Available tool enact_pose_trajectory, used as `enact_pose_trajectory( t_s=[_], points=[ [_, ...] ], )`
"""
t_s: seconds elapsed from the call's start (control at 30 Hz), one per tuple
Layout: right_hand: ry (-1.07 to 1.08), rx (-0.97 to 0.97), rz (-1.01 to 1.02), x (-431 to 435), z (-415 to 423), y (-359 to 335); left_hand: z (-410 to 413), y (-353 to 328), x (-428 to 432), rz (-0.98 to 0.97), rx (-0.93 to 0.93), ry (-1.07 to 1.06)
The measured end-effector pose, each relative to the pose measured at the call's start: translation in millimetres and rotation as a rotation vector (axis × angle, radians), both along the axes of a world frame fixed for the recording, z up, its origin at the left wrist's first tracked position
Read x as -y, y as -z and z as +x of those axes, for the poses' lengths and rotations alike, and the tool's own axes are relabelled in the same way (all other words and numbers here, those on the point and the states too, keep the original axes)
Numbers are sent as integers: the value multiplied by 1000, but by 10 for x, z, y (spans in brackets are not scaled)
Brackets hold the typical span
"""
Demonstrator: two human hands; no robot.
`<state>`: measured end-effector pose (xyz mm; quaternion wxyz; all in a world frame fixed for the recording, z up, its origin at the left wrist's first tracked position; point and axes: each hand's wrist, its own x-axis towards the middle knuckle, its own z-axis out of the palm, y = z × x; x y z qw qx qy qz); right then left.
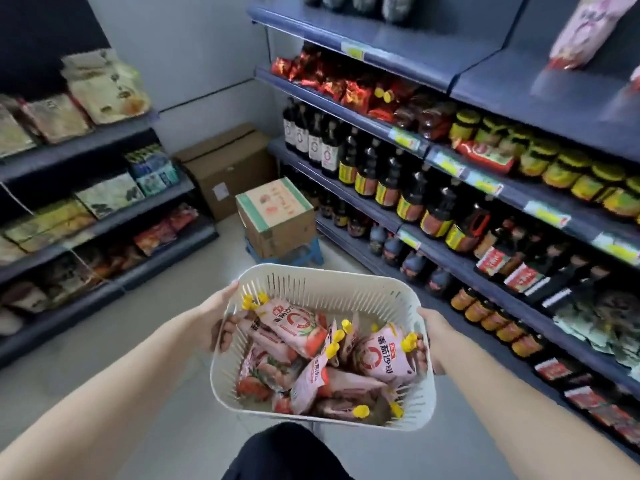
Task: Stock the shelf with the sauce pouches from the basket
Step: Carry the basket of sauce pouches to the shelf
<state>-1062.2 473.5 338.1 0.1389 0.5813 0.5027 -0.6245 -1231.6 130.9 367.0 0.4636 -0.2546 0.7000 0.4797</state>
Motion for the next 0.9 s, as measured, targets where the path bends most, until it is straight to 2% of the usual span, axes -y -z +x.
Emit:
enact_pose_trajectory(
  t_s=[0.17,0.27,0.4,0.53,0.7,0.83,0.9],
  points=[
    [-139,-43,-13,-124,-1550,-165,-1181,167,-30,-47,-63,-32],
    [-108,-107,-23,-193,-2323,-168,-1926,219,-57,-53,-120,-68],
    [-76,-80,14,-294,-3329,-112,-2906,152,-155,-14,-109,-67],
    [-121,-25,-58,-485,-4354,73,-3827,105,-247,-21,-118,-99],
    [-161,-17,-95,-686,-5639,383,-4790,267,-486,-117,-93,-177],
    [-216,7,-81,-837,-6468,711,-5481,879,-527,-240,-142,-352],
    [-197,18,-93,-887,-6807,797,-5720,768,-732,-283,-150,-359]
  ],
)
